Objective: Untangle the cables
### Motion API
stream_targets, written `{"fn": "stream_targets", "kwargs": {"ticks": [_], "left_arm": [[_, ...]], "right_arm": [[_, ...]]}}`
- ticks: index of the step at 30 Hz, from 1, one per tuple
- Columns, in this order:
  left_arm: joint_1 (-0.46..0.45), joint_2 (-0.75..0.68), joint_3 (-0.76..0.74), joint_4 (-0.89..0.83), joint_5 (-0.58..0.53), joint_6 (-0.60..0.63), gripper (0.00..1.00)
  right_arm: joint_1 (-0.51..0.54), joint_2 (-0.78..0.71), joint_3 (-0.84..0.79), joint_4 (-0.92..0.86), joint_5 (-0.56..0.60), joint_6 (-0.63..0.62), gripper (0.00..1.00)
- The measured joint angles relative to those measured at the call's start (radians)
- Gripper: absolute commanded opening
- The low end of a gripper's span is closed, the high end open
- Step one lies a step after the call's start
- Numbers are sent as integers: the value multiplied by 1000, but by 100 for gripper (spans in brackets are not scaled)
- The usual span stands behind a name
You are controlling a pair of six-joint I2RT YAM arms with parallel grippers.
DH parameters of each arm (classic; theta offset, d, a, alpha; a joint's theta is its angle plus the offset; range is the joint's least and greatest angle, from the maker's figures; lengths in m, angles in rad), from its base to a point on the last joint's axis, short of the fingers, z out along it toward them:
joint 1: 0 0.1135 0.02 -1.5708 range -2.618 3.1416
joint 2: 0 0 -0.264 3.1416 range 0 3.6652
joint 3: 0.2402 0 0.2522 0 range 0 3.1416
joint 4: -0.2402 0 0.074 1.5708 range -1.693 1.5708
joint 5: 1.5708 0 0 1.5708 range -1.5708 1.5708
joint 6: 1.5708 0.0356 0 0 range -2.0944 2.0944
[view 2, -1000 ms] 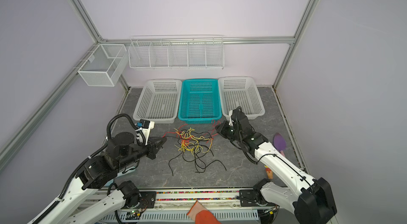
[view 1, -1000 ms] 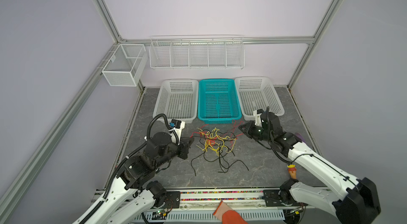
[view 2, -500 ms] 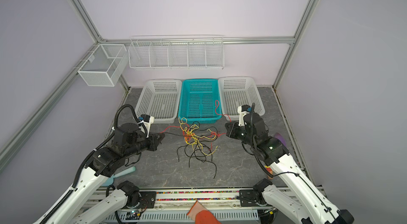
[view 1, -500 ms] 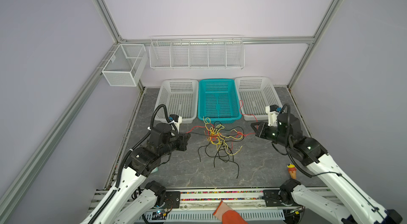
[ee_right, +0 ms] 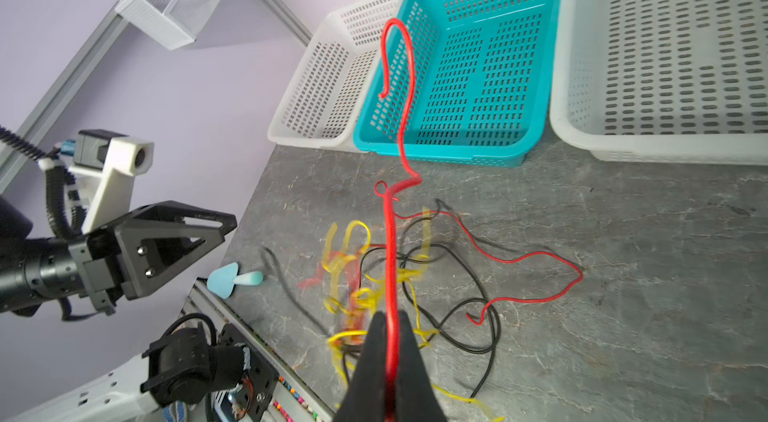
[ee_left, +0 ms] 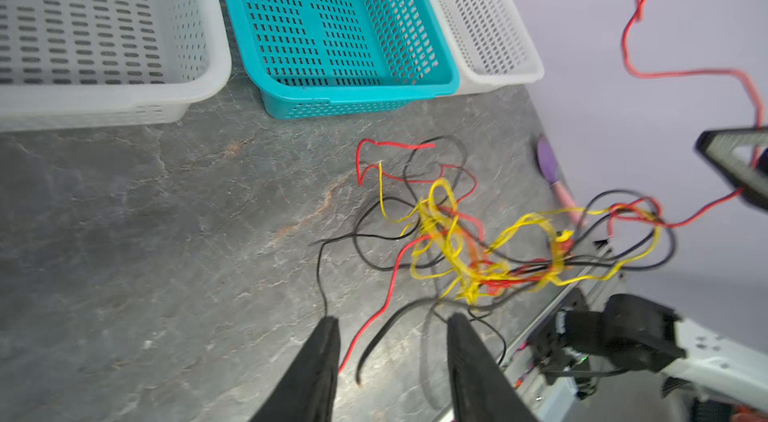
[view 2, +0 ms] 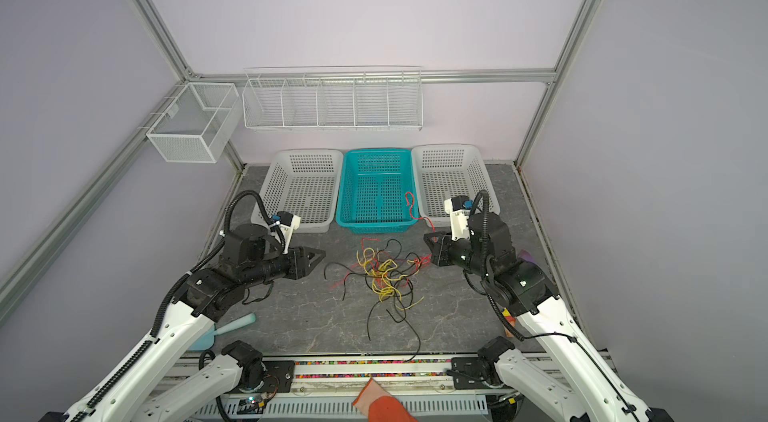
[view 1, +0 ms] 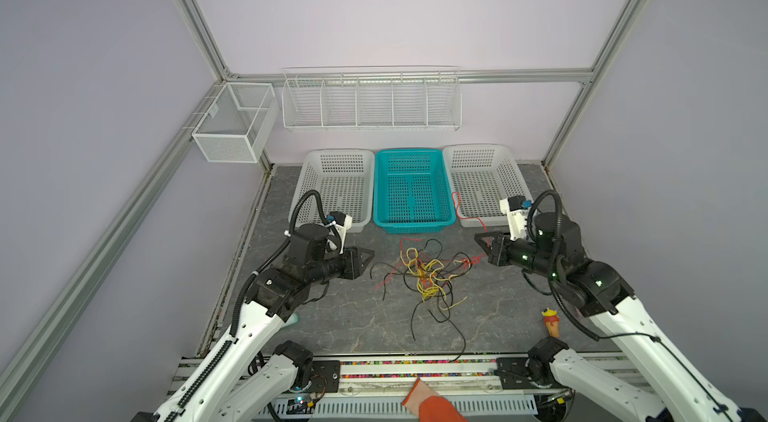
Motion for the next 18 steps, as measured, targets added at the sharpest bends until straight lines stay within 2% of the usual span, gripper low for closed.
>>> {"fn": "stream_targets", "kwargs": {"ticks": [1,4,10,18], "left_arm": [[0,-11,0,6,13,-1,61],[0,-35,0,21,46,-4,67],[0,-8,0,109,164,-33,68],[-20,98,-121,487,347,-165,68]], "right_arm": [[0,1,0,4,-12,-8,7],[0,6,0,22,-56,-31,7],[3,38,-11,148,-245,-54,7],[11,116,10,309,-456,-60,7]]}}
